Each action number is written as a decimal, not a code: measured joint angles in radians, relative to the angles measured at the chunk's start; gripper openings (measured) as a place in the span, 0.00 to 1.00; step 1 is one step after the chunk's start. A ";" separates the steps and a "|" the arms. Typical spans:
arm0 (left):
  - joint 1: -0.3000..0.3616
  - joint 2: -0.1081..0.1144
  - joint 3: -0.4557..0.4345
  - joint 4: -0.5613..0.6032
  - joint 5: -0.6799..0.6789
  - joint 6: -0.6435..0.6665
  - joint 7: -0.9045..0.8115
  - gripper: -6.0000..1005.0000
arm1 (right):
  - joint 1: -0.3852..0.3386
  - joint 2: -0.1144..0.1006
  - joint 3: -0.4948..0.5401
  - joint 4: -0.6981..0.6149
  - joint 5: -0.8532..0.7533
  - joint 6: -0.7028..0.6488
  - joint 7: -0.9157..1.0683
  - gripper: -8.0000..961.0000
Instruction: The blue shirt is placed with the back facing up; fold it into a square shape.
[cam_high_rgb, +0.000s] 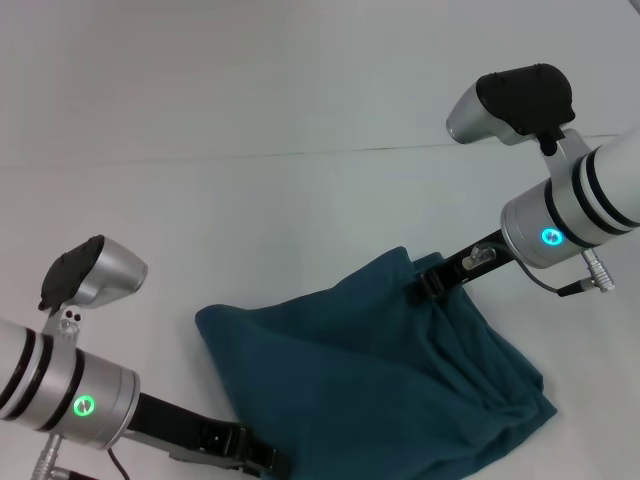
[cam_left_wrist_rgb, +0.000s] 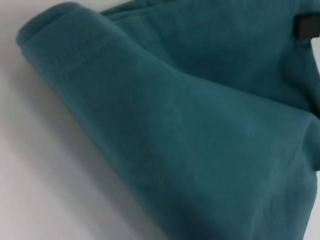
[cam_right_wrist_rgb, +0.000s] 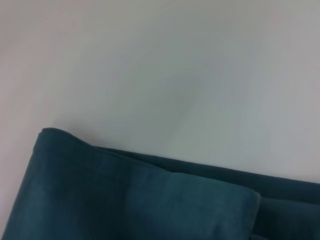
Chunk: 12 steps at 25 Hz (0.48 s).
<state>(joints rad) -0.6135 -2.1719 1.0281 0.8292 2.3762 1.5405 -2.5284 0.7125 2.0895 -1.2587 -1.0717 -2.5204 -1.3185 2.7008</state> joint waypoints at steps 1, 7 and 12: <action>-0.003 0.000 0.004 -0.007 0.000 -0.003 -0.001 0.39 | 0.000 0.000 0.000 0.001 0.000 0.000 0.000 0.10; -0.011 0.003 0.003 -0.015 -0.002 -0.004 -0.001 0.23 | -0.004 -0.001 0.008 0.003 0.000 0.002 -0.004 0.10; -0.011 0.006 0.000 -0.011 -0.003 0.003 0.003 0.15 | -0.012 -0.001 0.021 0.003 0.003 0.004 -0.011 0.10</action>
<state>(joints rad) -0.6248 -2.1654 1.0279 0.8185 2.3729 1.5436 -2.5253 0.7009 2.0887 -1.2378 -1.0691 -2.5169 -1.3149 2.6900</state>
